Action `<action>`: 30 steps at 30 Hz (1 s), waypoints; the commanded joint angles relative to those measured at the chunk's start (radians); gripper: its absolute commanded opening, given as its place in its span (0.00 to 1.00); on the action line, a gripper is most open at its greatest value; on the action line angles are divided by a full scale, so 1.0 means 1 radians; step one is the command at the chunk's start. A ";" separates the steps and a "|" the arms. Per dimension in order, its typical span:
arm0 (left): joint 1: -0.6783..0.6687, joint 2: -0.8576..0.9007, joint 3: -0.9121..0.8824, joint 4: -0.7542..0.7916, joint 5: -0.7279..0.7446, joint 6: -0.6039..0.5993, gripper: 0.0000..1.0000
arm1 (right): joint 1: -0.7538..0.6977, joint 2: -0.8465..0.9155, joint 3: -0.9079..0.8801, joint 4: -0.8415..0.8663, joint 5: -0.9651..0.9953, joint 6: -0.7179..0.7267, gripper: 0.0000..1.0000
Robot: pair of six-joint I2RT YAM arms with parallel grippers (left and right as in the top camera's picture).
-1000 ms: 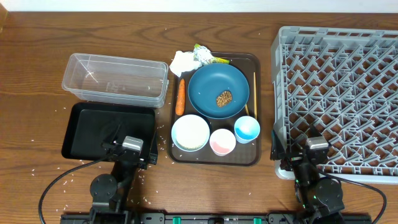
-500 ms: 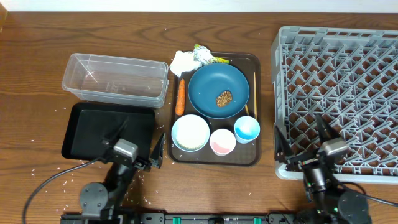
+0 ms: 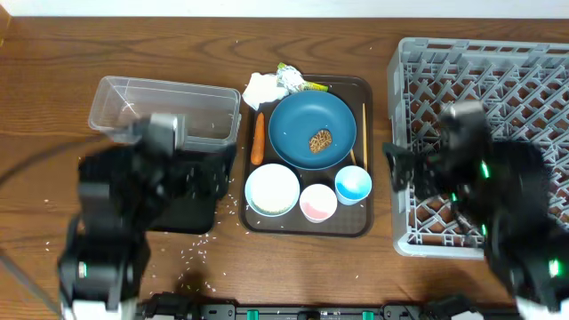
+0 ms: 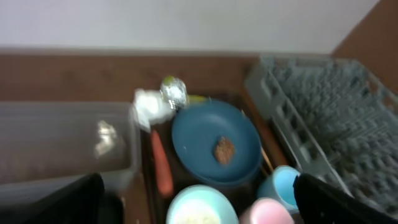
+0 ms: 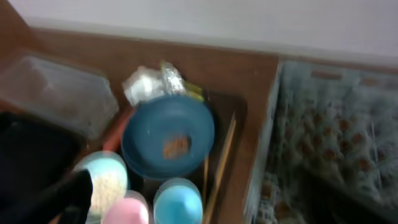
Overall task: Sort waste into correct bins and load items into the dishwasher rack
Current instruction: 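Reach the left gripper down to the pink cup and grasp it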
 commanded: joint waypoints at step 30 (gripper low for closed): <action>-0.410 0.587 0.219 -0.124 -0.346 -0.041 0.93 | -0.318 0.460 0.321 -0.299 0.012 0.283 0.99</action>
